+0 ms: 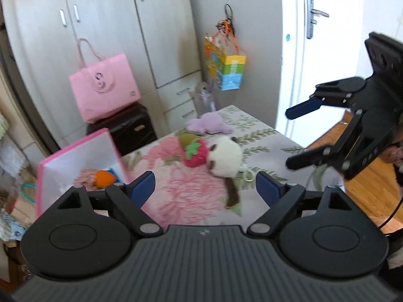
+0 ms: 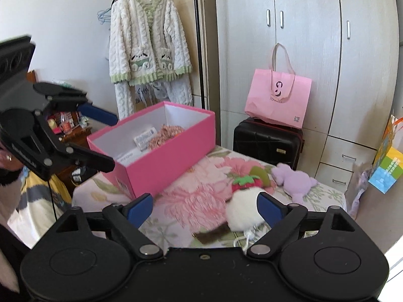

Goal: Organize soft objects
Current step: 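Move both tools back toward the panda plush on the table, then close the left tool on the white panda plush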

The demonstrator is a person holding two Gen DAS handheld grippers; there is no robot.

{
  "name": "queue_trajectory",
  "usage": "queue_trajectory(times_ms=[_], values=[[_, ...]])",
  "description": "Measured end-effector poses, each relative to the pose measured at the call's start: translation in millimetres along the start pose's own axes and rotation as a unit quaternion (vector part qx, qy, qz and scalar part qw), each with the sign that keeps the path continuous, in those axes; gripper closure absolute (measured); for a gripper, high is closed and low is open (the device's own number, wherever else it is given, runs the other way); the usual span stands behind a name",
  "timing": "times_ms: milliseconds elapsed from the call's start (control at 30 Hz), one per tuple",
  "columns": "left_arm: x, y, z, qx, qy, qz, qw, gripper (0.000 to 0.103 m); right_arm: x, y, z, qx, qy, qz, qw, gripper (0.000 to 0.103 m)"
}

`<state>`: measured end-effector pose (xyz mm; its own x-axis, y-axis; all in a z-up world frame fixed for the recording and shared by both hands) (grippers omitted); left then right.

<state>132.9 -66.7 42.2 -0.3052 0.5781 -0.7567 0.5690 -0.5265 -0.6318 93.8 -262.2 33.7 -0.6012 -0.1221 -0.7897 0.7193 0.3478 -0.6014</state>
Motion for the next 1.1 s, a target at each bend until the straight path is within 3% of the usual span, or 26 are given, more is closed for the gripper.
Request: queue_trajectory(times_ms=[267, 533, 800, 1100], values=[[-2, 51, 1, 0.047, -0.038, -0.029, 0.9977, 0.016, 32, 30, 20, -0.004, -0.016, -0.018, 1.000, 0.009], [2, 86, 5, 0.043, -0.049, -0.018, 0.9977, 0.016, 58, 71, 40, 0.021, -0.025, 0.026, 0.999, 0.009], [10, 139, -3, 0.060, -0.119, -0.022, 0.9908, 0.017, 63, 113, 61, 0.032, 0.024, 0.015, 0.999, 0.009], [16, 189, -13, 0.064, -0.191, 0.004, 0.9794, 0.021, 58, 149, 76, 0.043, 0.102, 0.005, 0.994, 0.009]])
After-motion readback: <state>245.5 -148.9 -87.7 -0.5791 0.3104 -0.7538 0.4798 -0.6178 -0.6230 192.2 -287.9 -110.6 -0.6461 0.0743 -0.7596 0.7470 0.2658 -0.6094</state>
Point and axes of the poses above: each gripper's, at about its wrist camera, not at the fingertips, and y roughly the way its jaws point, z to its right, x to its underside, the point moved 1 cm from there along y, roughly the way its jaws point, and after that the axes turned 5 degrees about y, right-handed, at the moved point
